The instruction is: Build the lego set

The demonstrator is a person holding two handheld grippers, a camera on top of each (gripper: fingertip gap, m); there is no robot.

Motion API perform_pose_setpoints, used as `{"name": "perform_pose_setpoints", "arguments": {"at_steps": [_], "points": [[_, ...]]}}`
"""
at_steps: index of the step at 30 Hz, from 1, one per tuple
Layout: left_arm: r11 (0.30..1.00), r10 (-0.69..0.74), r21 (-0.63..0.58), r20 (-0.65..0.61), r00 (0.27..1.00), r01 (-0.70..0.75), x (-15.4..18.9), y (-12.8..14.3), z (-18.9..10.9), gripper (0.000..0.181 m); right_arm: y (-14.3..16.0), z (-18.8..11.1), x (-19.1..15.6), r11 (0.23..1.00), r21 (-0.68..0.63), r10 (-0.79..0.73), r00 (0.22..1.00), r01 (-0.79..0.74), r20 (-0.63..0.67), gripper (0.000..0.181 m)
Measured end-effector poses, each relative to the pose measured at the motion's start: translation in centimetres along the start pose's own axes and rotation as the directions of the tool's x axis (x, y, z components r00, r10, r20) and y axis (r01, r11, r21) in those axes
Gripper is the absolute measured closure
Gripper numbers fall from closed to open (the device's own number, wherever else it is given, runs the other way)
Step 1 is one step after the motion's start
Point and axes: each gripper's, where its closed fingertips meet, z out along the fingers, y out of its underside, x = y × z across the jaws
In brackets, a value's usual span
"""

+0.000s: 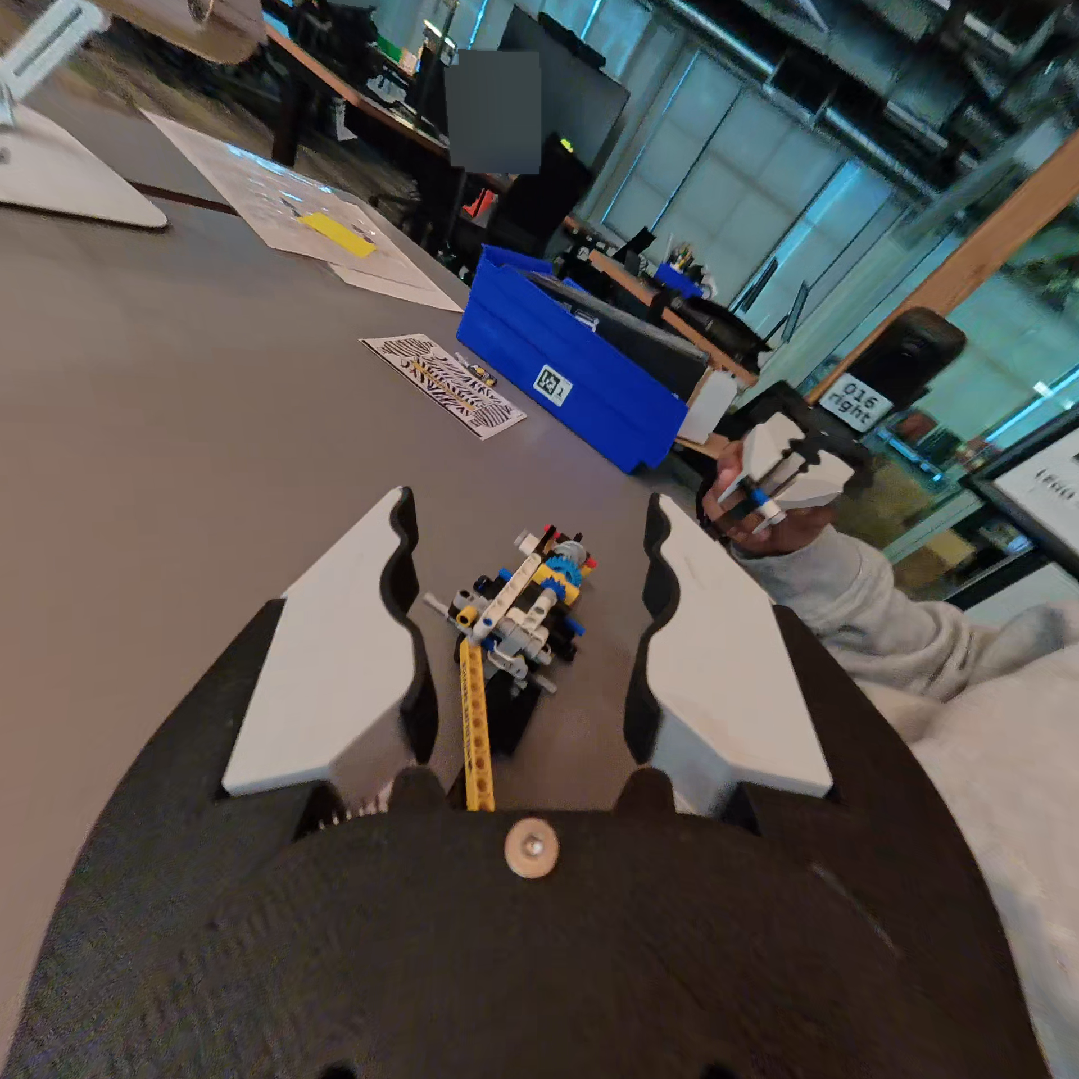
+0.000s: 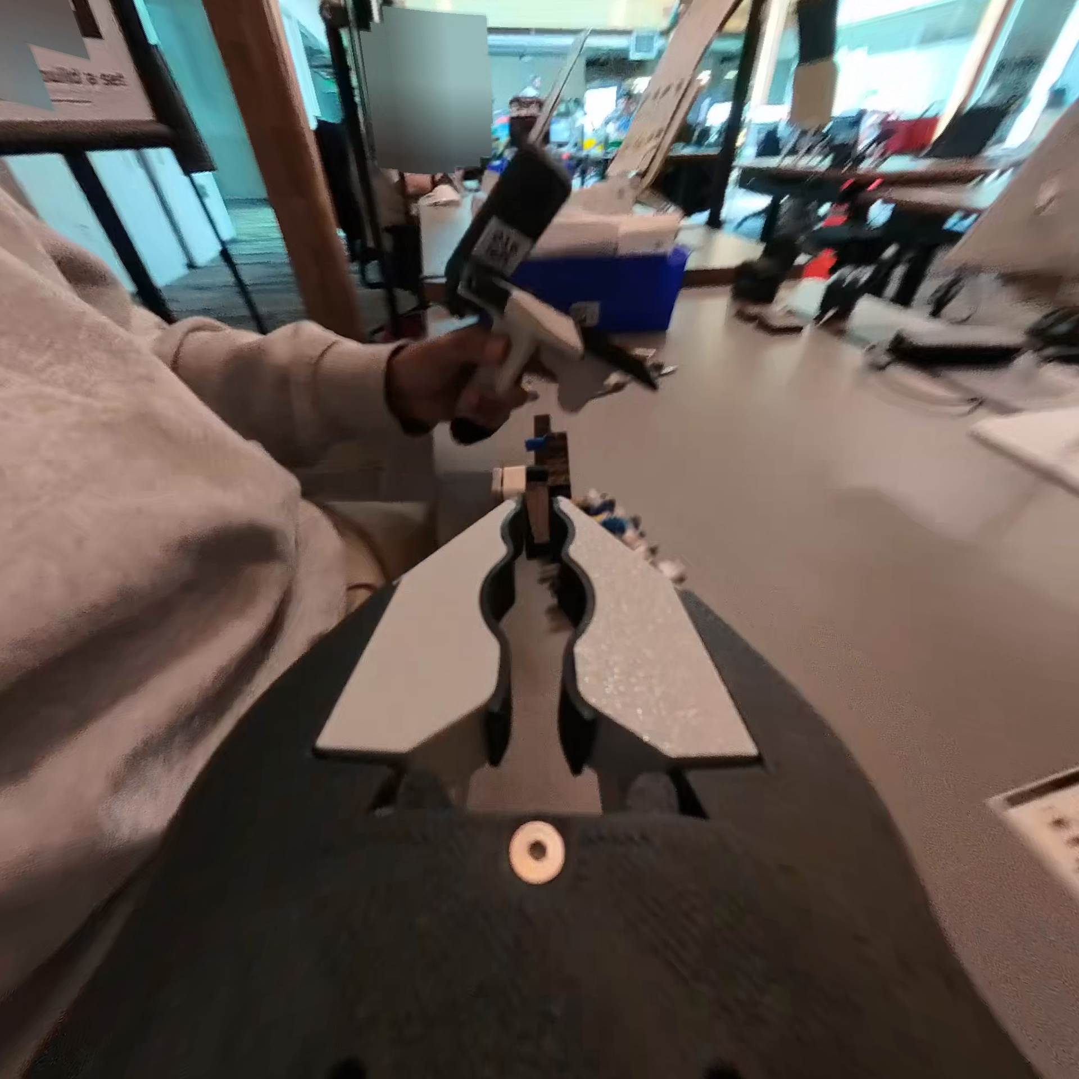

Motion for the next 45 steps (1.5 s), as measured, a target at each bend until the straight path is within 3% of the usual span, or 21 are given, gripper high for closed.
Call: {"name": "perform_pose_setpoints", "arguments": {"at_steps": [5,10,14,19,28,31,33,40,45], "points": [[0.998,0.067,0.001,-0.035,0.997,-0.067,1.2,0.3,-0.7,0.103,5.5,0.8,-0.8,0.981,-0.129,0.161,0.982,-0.147,0.101,0.175],[0.978,0.184,-0.088,-0.088,0.979,-0.191,2.5,2.0,0.6,0.101,5.6,1.1,-2.1,0.989,-0.122,0.088,0.994,-0.080,0.060,0.175],[0.972,0.145,-0.159,-0.159,0.977,-0.170,3.3,3.3,2.3,0.102,6.7,1.4,-1.3,0.983,-0.175,0.052,0.999,-0.048,0.016,0.175],[0.998,0.033,-0.051,-0.222,0.974,-0.046,4.5,2.2,1.7,0.102,6.9,2.0,0.4,0.974,-0.198,0.109,0.994,-0.109,-0.009,0.175],[0.996,0.020,0.089,-0.100,0.995,-0.011,3.7,2.3,-3.0,0.107,8.7,1.9,0.5,0.934,-0.299,0.200,0.980,-0.195,-0.015,0.175],[0.990,-0.015,0.134,-0.119,0.993,0.031,3.5,1.8,-3.7,0.111,9.1,1.6,0.0,0.929,-0.325,0.190,0.982,-0.176,0.009,0.175],[0.987,-0.055,0.141,-0.158,0.986,0.077,3.6,1.5,-3.8,0.111,9.6,1.3,0.0,0.923,-0.352,0.170,0.985,-0.152,0.020,0.175],[0.991,-0.008,0.133,-0.100,0.995,0.021,3.0,1.8,-3.7,0.111,8.9,0.7,0.7,0.933,-0.316,0.202,0.978,-0.175,0.055,0.175],[0.992,-0.019,0.121,-0.104,0.994,0.032,3.0,2.3,-3.4,0.111,10.0,1.3,0.6,0.913,-0.384,0.174,0.983,-0.139,0.056,0.175]]}}
